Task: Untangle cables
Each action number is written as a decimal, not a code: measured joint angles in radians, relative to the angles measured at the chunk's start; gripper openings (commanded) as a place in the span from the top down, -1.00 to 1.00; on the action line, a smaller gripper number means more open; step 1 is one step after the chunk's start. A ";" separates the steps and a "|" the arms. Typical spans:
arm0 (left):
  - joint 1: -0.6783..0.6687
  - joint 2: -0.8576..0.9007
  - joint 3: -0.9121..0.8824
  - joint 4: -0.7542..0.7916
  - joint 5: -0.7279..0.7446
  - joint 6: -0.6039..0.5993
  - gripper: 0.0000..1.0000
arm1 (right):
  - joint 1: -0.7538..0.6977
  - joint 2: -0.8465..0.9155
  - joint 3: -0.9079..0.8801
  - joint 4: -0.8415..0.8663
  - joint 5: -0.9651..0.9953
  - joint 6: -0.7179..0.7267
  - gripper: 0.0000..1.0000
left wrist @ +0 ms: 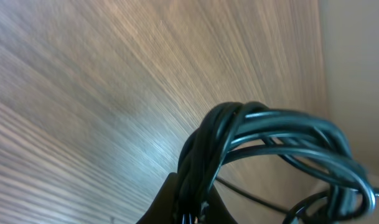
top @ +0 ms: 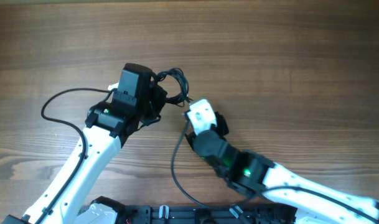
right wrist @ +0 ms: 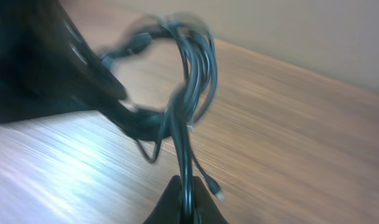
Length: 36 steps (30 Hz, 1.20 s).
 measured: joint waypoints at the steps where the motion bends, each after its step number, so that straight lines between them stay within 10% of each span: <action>1: -0.001 -0.001 0.000 0.005 -0.012 0.036 0.92 | 0.000 -0.046 0.000 -0.009 -0.053 0.036 0.91; 8: -0.070 -0.014 0.000 0.171 0.048 0.336 0.92 | -0.019 -0.212 0.000 -0.027 -0.253 0.202 0.91; 22: -0.154 -0.022 0.000 0.200 0.092 0.476 0.92 | -0.241 -0.206 0.000 -0.052 -0.373 0.423 0.91; 36: -0.144 -0.041 0.000 0.166 0.417 0.896 0.92 | -0.313 -0.168 0.000 -0.046 -0.463 0.511 0.91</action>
